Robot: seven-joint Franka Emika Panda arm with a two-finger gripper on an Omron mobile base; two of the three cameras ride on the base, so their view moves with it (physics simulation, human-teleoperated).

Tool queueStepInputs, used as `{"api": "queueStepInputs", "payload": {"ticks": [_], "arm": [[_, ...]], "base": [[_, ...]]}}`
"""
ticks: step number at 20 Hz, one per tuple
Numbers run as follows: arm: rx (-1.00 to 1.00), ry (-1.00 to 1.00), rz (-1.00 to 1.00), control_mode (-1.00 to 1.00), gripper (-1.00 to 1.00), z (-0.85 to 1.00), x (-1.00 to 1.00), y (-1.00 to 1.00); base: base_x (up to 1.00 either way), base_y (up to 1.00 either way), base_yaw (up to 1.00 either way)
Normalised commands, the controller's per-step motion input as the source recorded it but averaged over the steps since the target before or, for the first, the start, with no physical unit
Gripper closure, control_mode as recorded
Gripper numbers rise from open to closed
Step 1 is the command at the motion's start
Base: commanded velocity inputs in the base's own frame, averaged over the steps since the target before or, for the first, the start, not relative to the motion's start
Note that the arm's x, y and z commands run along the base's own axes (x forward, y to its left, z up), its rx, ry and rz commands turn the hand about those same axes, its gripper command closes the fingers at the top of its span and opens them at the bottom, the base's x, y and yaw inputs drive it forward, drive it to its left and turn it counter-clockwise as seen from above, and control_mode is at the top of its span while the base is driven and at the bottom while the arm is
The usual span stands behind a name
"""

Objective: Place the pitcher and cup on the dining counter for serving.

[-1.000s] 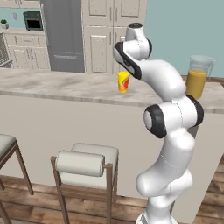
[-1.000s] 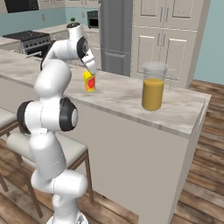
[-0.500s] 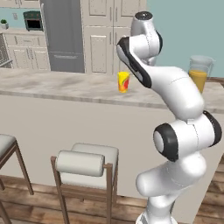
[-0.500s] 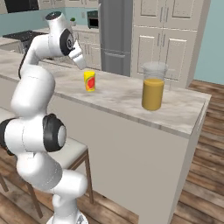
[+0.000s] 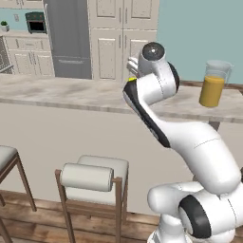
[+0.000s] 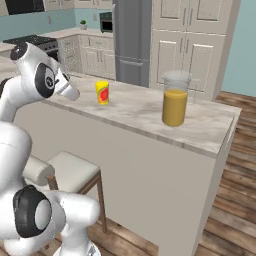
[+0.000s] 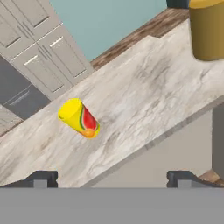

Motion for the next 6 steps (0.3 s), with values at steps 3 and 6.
{"api": "queueStepInputs", "payload": {"ticks": [3, 6], "arm": [[-0.16, -0.15, 0.0, -1.0, -1.0, -0.98, -1.0, 0.3], [-0.16, -0.12, 0.0, -1.0, -1.0, -1.0, -1.0, 0.21]], "base": [[0.0, 0.0, 0.0], [0.0, 0.0, 0.0]]}}
